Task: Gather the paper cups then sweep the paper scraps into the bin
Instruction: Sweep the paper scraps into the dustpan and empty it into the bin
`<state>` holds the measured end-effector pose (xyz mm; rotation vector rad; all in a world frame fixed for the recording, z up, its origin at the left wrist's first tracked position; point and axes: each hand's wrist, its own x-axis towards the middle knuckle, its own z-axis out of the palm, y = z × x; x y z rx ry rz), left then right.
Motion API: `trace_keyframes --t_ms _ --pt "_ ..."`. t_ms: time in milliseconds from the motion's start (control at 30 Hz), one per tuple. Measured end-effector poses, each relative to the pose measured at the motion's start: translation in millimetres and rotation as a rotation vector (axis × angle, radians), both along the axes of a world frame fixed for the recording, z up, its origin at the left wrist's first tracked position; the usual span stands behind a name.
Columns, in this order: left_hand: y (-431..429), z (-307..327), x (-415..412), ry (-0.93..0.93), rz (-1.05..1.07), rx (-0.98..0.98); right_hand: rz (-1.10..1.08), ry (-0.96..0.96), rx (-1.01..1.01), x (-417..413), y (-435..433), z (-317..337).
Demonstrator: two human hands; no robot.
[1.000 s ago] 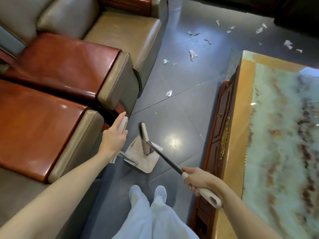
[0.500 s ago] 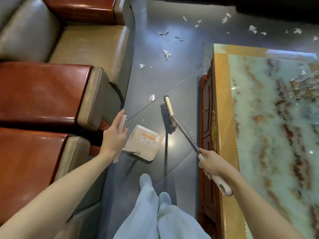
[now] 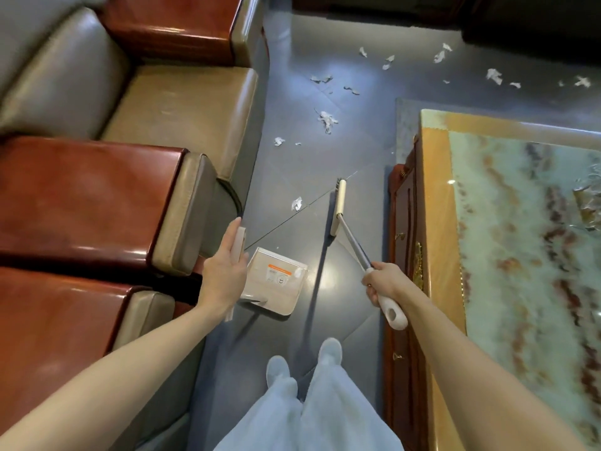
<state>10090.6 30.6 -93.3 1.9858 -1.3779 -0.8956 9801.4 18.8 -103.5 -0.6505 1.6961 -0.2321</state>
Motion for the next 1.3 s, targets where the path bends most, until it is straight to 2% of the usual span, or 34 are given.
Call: trace_keyframes --t_ms 167,333,467,633,833,1000,1133,1300 --pt "-34.1 -4.0 9.5 0.004 0.067 0.039 0.148 0.041 -0.075 17.6 -80.9 -18.2" --pt "-70.8 -15.8 2.7 -0.017 0.129 0.077 0.435 0.217 -0.111 20.9 -151.6 -47.4" --pt "-79.4 -20.7 14.1 -0.009 0.234 0.081 0.602 0.248 0.010 13.5 -187.0 -69.1" --pt "-77.8 -22.2 10.8 -0.016 0.237 0.070 0.499 0.135 0.245 -0.1 -186.3 -80.4" --pt "-83.7 -21.9 3.1 0.023 0.216 0.075 0.612 0.088 0.313 -21.0 -151.0 -56.0" --pt "-89.3 -18.9 5.6 0.010 0.187 0.059 0.681 0.040 0.445 -25.8 -123.7 -12.4" --pt "-91.7 -15.1 13.0 0.048 0.176 0.061 0.703 0.042 0.422 -34.3 -115.4 16.2" --pt "-104.9 -8.5 12.2 0.108 0.143 0.083 0.629 0.053 0.295 -40.1 -125.2 34.2"
